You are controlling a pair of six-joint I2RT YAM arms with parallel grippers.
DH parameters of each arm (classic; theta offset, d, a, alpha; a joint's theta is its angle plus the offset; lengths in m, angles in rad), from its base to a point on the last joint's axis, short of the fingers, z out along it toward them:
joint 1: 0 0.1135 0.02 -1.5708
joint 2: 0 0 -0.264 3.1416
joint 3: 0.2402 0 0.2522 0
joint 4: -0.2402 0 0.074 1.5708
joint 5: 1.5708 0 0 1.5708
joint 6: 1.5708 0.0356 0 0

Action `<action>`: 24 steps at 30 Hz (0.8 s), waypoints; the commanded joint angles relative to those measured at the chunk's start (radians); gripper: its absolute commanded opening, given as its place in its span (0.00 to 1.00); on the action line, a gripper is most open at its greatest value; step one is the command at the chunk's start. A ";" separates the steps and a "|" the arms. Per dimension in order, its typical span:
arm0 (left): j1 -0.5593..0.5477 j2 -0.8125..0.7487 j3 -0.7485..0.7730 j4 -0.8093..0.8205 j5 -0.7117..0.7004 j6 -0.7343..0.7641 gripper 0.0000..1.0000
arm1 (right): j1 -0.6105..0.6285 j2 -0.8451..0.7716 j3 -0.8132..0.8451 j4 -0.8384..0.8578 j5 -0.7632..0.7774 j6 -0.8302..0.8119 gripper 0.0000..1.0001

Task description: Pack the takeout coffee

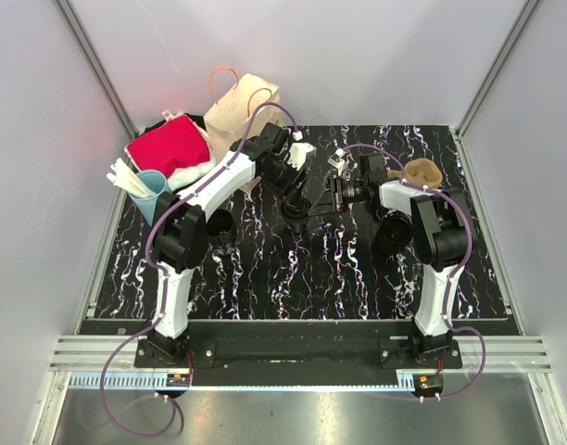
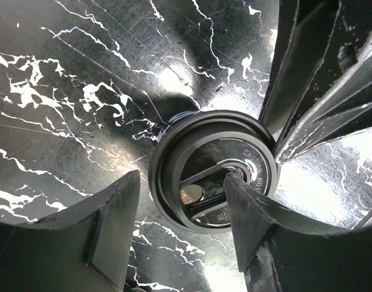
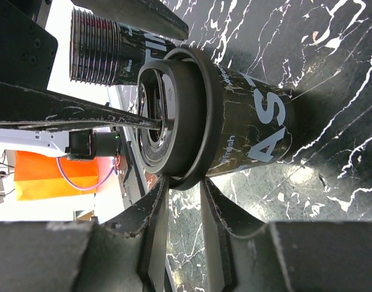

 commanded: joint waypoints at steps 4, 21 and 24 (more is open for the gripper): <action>0.000 0.014 -0.056 -0.004 -0.032 0.020 0.60 | 0.050 0.061 0.015 -0.020 0.161 -0.043 0.29; 0.014 0.014 -0.162 0.045 0.027 0.031 0.44 | 0.073 0.078 0.019 -0.065 0.252 -0.089 0.29; 0.015 0.016 -0.168 0.048 0.031 0.032 0.44 | 0.084 0.086 0.027 -0.085 0.281 -0.105 0.29</action>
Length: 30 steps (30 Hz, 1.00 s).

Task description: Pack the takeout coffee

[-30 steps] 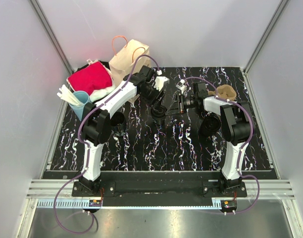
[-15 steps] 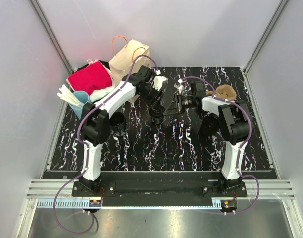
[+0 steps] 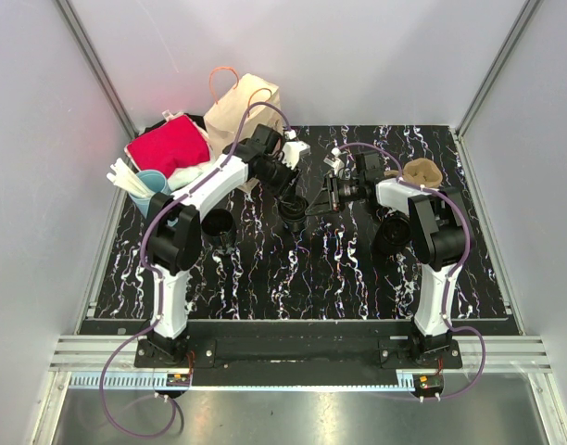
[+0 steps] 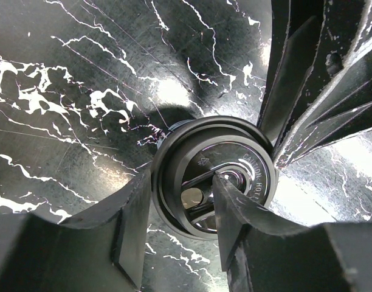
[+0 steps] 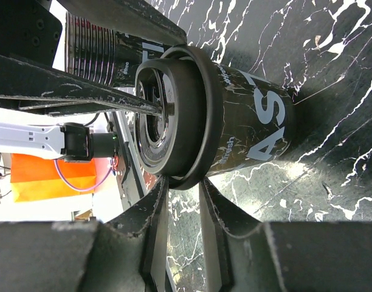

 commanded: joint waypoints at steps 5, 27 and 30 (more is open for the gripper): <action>-0.012 0.054 -0.077 -0.055 -0.014 0.031 0.42 | 0.070 0.082 0.001 -0.062 0.276 -0.109 0.29; -0.004 0.045 -0.156 0.005 0.032 0.026 0.34 | 0.120 0.142 0.028 -0.186 0.451 -0.181 0.26; -0.001 0.045 -0.162 0.013 0.037 0.028 0.33 | 0.133 0.143 0.044 -0.220 0.492 -0.189 0.25</action>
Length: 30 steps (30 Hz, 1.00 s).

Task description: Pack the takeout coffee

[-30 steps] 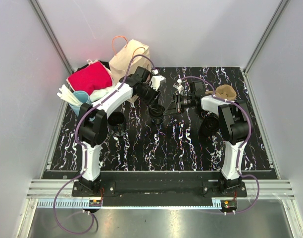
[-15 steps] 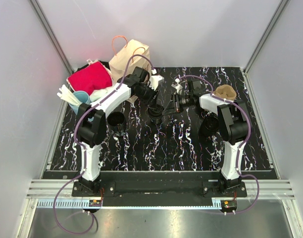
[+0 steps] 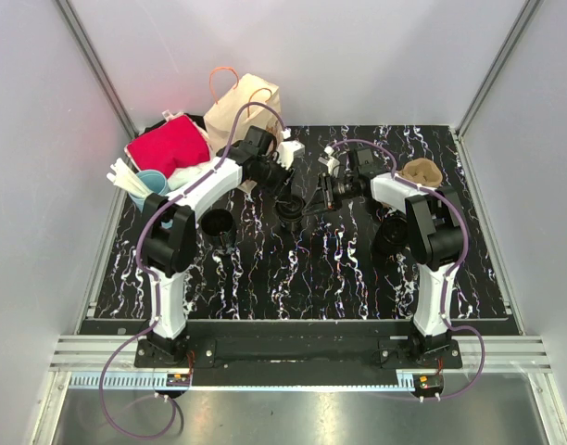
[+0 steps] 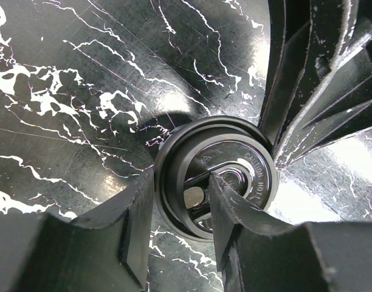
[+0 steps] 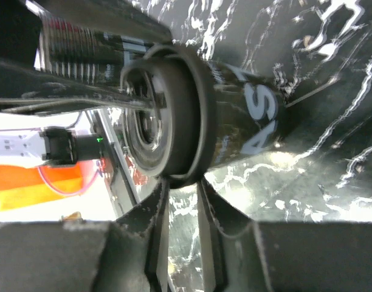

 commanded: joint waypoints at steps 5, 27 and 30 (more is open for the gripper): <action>-0.026 0.084 -0.089 -0.061 0.009 0.009 0.33 | 0.119 0.124 -0.023 -0.121 0.480 -0.152 0.25; -0.010 0.046 0.033 -0.098 0.045 0.002 0.46 | 0.114 -0.103 0.143 -0.171 0.327 -0.169 0.62; -0.010 0.041 0.062 -0.116 0.041 0.005 0.53 | 0.111 -0.125 0.140 -0.169 0.316 -0.166 0.64</action>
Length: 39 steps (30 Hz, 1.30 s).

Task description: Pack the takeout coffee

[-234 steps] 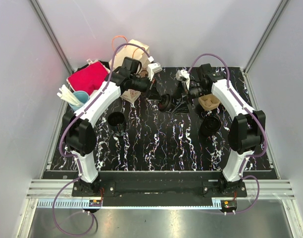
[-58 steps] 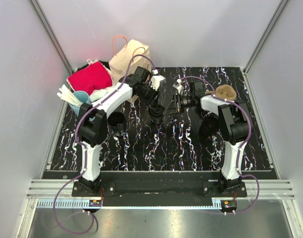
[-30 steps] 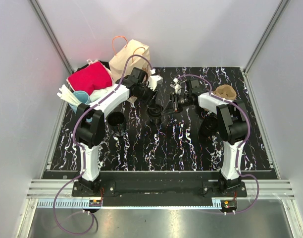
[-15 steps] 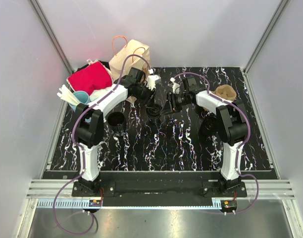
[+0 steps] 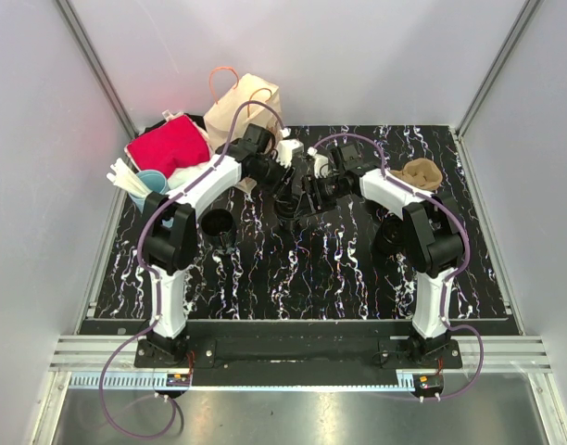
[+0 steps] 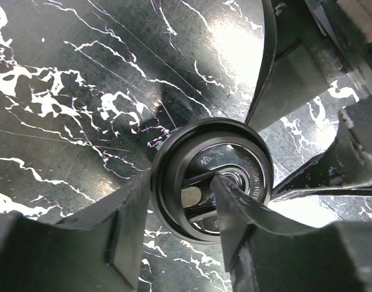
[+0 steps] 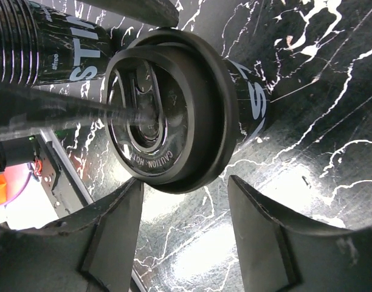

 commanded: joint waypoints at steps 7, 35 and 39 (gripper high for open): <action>-0.030 0.023 0.076 -0.127 -0.002 0.005 0.67 | 0.003 -0.116 0.047 0.020 0.029 -0.033 0.69; 0.073 -0.266 0.206 -0.166 -0.058 0.063 0.99 | -0.033 -0.268 0.223 -0.204 0.141 -0.082 0.86; 0.082 -0.270 0.130 -0.158 -0.021 0.074 0.99 | 0.003 -0.242 0.214 -0.207 0.120 -0.081 0.81</action>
